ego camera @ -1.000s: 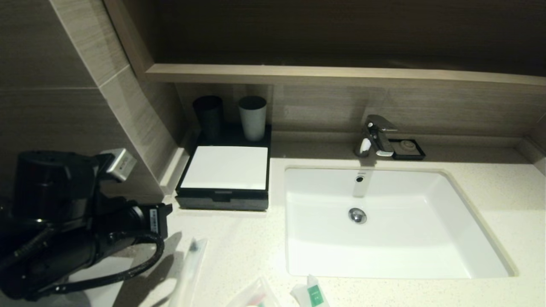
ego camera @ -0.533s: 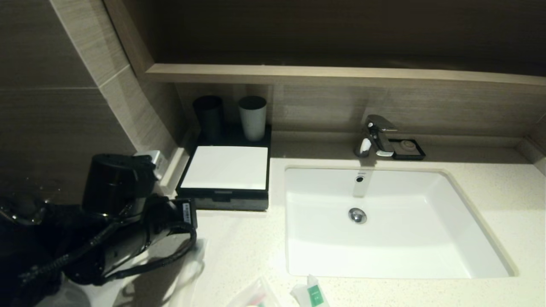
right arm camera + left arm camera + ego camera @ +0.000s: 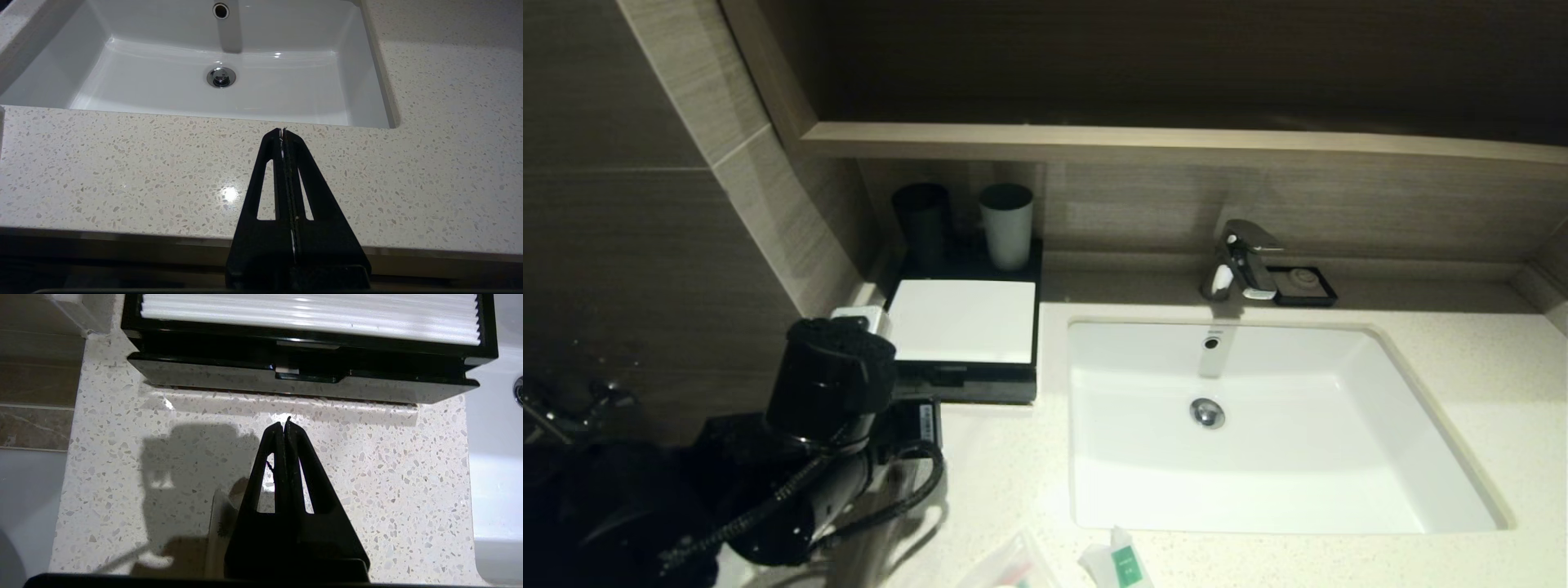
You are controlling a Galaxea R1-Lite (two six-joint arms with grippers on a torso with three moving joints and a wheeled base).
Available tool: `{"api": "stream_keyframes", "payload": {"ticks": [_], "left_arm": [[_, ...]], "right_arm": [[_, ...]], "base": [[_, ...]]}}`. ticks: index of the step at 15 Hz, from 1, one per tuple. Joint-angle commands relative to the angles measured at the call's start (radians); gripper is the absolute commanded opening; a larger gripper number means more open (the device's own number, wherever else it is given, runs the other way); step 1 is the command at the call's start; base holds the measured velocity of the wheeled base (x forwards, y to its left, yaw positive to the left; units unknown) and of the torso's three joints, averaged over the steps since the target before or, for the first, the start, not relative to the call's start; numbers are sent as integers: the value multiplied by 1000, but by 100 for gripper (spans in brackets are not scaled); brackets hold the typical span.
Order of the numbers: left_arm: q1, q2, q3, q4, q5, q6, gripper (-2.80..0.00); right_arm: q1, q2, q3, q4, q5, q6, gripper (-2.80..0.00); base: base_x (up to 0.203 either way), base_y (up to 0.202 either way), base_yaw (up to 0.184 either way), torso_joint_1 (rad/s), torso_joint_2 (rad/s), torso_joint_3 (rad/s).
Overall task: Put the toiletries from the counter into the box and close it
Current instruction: Open the drawer
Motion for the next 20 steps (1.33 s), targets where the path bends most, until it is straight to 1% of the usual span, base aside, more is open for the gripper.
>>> {"api": "stream_keyframes", "payload": {"ticks": [1, 6, 8, 10, 15, 17, 20], "left_arm": [[-14, 25, 0, -4, 6, -2, -280], [-31, 30, -7, -5, 7, -7, -280], [-22, 16, -6, -6, 8, -18, -280], [-1, 5, 0, -4, 8, -15, -280], [3, 0, 3, -2, 8, -16, -280], [2, -11, -31, 14, 8, -13, -280], [2, -3, -102, 84, 7, -15, -280]], "right_arm": [[0, 0, 0, 0, 0, -1, -280], [0, -1, 0, 0, 1, -1, -280], [0, -1, 0, 0, 2, -1, -280], [0, -1, 0, 0, 2, -1, -280], [0, 1, 0, 0, 0, -1, -280], [0, -1, 0, 0, 0, -1, -280], [0, -1, 0, 0, 0, -1, -280]], "base": [[0, 0, 0, 0, 0, 0], [0, 0, 0, 0, 0, 0], [0, 0, 0, 0, 0, 0], [0, 0, 0, 0, 0, 0], [0, 0, 0, 0, 0, 0], [0, 0, 0, 0, 0, 0], [0, 0, 0, 0, 0, 0]]}}
